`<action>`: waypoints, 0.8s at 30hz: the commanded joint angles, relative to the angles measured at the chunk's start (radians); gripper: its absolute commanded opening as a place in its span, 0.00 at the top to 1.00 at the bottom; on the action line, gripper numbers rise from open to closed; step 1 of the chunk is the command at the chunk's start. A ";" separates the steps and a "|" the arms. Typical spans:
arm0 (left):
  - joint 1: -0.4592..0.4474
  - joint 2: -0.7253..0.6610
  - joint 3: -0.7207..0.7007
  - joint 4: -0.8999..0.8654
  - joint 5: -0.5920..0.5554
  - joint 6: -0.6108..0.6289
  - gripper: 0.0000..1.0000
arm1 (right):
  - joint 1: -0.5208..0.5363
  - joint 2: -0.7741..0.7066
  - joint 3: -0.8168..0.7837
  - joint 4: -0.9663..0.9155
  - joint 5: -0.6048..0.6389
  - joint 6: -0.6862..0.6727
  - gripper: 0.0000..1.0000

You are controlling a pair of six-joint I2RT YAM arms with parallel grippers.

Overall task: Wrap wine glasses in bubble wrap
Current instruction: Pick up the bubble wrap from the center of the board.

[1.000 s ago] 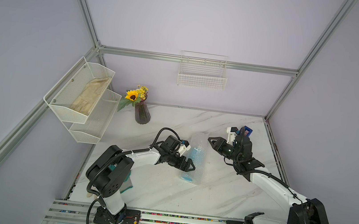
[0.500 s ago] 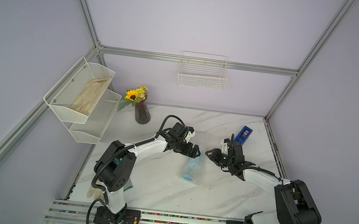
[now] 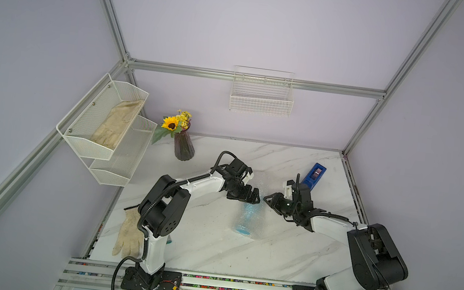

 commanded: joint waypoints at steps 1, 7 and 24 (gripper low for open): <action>-0.004 -0.024 0.074 0.003 0.039 -0.007 0.00 | -0.003 0.021 0.005 0.039 -0.018 0.016 0.64; -0.005 0.028 0.087 -0.001 0.034 -0.012 0.00 | -0.004 0.008 0.002 0.038 -0.020 0.019 0.64; 0.018 -0.007 -0.044 0.186 0.104 0.012 0.25 | -0.077 -0.181 0.011 -0.067 -0.029 -0.012 0.64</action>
